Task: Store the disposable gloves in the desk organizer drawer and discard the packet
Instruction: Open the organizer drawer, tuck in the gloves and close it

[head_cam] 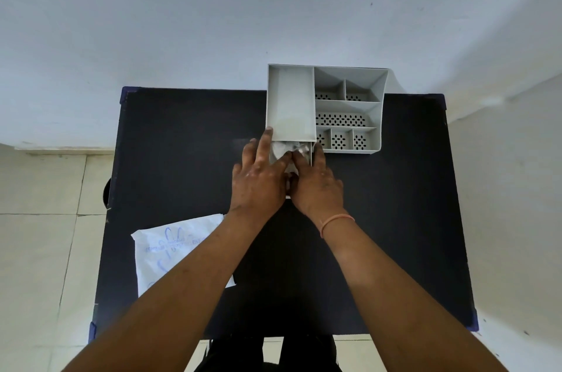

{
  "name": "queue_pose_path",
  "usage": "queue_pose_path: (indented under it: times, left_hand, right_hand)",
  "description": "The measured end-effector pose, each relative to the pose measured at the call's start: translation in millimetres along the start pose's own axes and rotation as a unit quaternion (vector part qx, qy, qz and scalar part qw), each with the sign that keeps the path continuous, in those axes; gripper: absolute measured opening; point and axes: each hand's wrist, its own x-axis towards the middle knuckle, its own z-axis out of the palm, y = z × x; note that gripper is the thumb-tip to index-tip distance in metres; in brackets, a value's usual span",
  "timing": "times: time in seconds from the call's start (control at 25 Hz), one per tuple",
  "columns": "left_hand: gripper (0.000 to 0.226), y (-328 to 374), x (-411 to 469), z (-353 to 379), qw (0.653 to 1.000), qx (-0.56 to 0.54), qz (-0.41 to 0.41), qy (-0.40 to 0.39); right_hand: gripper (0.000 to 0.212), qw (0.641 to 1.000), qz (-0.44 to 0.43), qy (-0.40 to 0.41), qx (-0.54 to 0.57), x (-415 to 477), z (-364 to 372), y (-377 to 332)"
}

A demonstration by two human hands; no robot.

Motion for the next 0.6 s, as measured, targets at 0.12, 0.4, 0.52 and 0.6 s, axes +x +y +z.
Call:
queue_pose_path:
  times: [0.12,0.4,0.52,0.6]
  left_hand:
    - [0.048,-2,-2,-3,1.0,0.015,-0.013,0.005]
    - [0.057,0,-14,-8,0.999,0.028,-0.031,0.031]
    - [0.067,2,-4,-13,0.993,0.018,-0.098,-0.062]
    - [0.07,2,0,-14,0.987,-0.003,-0.106,-0.12]
  right_hand:
    - [0.064,0.997,-0.013,-0.009,0.07,-3,-6,4]
    - [0.066,0.994,-0.016,0.11,-0.001,-21,-15,2]
    - [0.072,0.998,0.017,0.013,-0.061,-4,-13,-7]
    - [0.083,0.997,0.024,-0.027,-0.068,4,-11,-10]
